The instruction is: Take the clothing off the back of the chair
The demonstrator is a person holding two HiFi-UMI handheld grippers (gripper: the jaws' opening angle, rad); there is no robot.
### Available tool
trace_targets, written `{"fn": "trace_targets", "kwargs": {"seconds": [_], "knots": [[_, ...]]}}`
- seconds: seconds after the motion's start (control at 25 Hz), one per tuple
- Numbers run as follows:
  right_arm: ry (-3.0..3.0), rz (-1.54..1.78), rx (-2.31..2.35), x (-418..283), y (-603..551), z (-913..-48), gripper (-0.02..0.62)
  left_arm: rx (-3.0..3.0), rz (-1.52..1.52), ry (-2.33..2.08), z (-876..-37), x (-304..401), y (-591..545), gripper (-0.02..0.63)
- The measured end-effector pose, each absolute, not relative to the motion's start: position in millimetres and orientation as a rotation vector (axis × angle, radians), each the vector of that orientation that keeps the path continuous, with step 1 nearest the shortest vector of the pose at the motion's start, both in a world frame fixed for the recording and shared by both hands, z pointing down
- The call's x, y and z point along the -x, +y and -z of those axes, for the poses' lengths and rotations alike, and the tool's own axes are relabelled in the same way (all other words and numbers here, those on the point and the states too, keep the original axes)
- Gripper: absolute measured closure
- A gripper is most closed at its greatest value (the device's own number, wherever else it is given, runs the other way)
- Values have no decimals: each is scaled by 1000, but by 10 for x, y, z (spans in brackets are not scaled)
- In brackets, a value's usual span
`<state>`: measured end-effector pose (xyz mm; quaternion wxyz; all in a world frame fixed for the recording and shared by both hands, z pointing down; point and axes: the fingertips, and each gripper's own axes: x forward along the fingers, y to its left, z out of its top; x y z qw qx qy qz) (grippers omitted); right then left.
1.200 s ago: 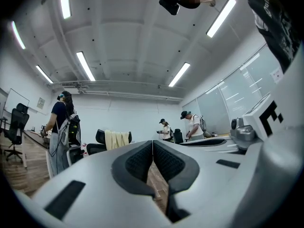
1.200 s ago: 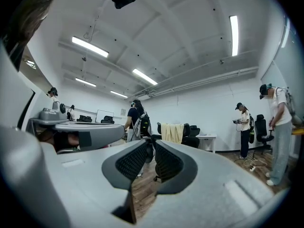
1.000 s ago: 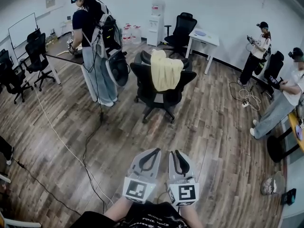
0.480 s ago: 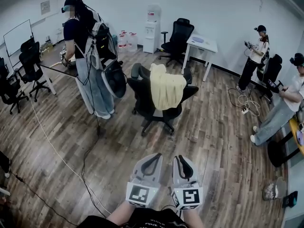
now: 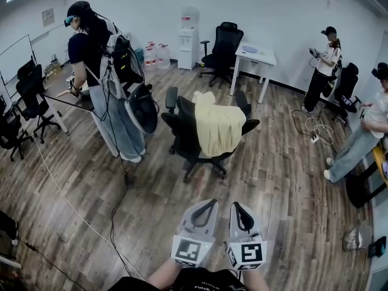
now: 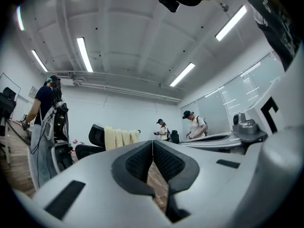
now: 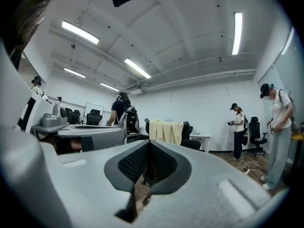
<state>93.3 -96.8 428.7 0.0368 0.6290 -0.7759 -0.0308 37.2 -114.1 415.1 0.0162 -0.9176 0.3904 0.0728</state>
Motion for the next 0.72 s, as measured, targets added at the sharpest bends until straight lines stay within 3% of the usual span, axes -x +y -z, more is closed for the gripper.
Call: {"fn": "trace_targets", "kwargs": {"seconds": [0.72], "knots": [[-2296, 60, -2045, -728, -1817, -4338, 591, 2911, -136, 1141, -4259, -130, -2106, 597]]}}
